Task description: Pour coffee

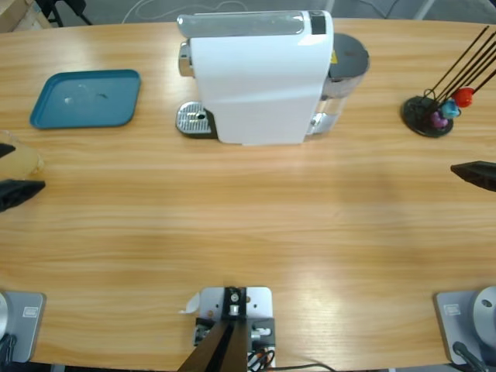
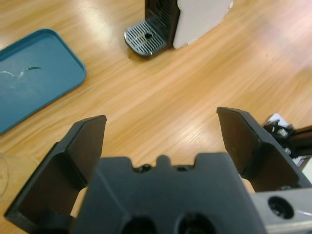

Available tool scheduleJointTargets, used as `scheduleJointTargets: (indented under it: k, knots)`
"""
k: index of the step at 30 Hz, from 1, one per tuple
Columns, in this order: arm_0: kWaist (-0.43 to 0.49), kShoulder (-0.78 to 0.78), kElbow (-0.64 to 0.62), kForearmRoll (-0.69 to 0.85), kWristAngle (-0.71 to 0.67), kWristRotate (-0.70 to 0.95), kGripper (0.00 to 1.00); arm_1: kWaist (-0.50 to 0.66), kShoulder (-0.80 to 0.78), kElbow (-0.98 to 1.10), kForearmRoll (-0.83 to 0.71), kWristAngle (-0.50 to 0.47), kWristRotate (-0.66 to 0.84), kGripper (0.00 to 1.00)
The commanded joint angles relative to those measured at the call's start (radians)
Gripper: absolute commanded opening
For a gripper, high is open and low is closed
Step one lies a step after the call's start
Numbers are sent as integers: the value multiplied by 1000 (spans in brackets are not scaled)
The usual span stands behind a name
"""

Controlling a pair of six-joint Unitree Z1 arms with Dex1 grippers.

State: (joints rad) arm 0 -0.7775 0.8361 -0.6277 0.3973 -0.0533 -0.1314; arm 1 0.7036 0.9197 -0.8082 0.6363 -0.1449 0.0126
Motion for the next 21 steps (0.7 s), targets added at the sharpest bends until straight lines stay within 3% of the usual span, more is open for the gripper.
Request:
scheduleJointTargets:
  k: [1, 3, 7, 15, 21]
  knots:
    - [11, 180, -251, -11, 35, -194, 1000, -15, 73, 16, -11, 0, 2, 1000]
    - [25, 247, -292, -67, 37, -323, 1000, -15, 88, 13, -10, -1, 3, 1000]
    - [45, 405, -344, -203, 33, -406, 1000, -15, 71, 14, -9, -4, 4, 1000]
    - [80, 535, -381, -275, 32, -498, 1000, -15, 63, 15, -9, 3, 2, 1000]
    - [80, 685, -450, -282, -50, -596, 992, -15, 62, 16, -9, 11, -6, 1000]
